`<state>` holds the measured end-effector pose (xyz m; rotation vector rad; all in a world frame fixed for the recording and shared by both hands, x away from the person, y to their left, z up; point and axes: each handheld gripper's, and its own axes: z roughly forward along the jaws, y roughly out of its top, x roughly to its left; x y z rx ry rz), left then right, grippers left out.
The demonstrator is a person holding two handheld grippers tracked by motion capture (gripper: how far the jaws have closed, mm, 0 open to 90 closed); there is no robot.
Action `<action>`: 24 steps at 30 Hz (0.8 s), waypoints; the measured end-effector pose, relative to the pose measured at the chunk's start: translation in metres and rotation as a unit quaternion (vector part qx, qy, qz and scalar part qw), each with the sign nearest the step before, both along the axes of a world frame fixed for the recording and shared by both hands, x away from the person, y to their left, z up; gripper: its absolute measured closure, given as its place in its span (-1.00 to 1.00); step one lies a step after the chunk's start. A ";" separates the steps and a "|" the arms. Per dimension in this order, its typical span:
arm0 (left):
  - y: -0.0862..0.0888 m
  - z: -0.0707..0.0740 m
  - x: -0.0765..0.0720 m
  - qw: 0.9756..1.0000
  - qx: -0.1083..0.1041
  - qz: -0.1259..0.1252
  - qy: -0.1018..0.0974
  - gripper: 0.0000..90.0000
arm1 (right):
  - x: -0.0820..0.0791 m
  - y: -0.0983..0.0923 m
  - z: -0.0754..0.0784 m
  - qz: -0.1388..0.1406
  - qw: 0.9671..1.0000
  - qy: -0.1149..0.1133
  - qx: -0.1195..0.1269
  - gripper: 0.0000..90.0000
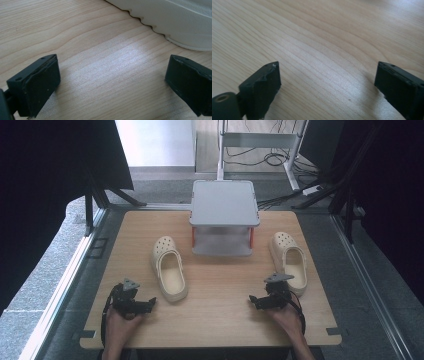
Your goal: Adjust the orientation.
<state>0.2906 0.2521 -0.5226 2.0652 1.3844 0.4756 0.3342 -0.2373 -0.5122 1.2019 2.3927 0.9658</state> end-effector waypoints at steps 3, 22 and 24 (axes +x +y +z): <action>0.000 0.000 0.000 1.000 0.000 0.000 0.000 -1.00 | 0.000 -0.002 0.005 0.002 1.000 0.002 0.009 -0.83; 0.000 0.000 0.000 1.000 0.000 0.000 0.000 -1.00 | 0.015 0.023 0.038 0.041 0.996 0.009 0.078 -0.70; 0.000 0.000 0.000 1.000 0.000 0.000 0.000 -1.00 | 0.018 0.031 0.042 0.046 0.996 0.007 0.077 -0.69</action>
